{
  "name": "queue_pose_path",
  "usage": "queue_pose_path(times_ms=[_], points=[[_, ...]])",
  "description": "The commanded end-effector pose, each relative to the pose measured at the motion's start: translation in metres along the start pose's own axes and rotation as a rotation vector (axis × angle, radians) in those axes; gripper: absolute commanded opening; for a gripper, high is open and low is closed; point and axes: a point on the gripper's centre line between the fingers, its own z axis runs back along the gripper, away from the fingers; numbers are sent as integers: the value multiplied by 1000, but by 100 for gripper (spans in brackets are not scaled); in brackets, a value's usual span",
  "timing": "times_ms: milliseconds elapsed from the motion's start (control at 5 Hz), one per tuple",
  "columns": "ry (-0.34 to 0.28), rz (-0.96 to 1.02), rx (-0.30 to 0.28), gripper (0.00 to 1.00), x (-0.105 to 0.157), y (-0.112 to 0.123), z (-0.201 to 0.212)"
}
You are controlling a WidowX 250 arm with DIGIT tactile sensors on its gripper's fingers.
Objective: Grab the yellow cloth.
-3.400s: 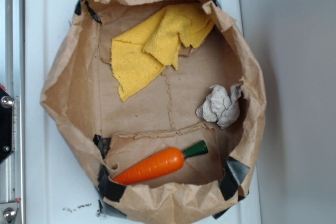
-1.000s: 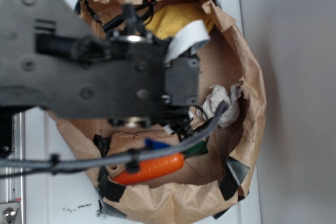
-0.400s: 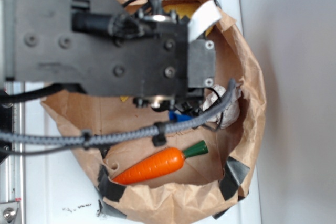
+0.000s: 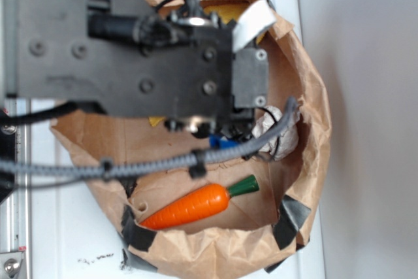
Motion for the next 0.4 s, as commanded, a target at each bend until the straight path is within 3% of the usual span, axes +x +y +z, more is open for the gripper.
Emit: queue_pose_path(times_ms=[0, 200], points=[[-77, 19, -49, 100, 22, 31, -40], [-106, 24, -38, 100, 31, 25, -61]])
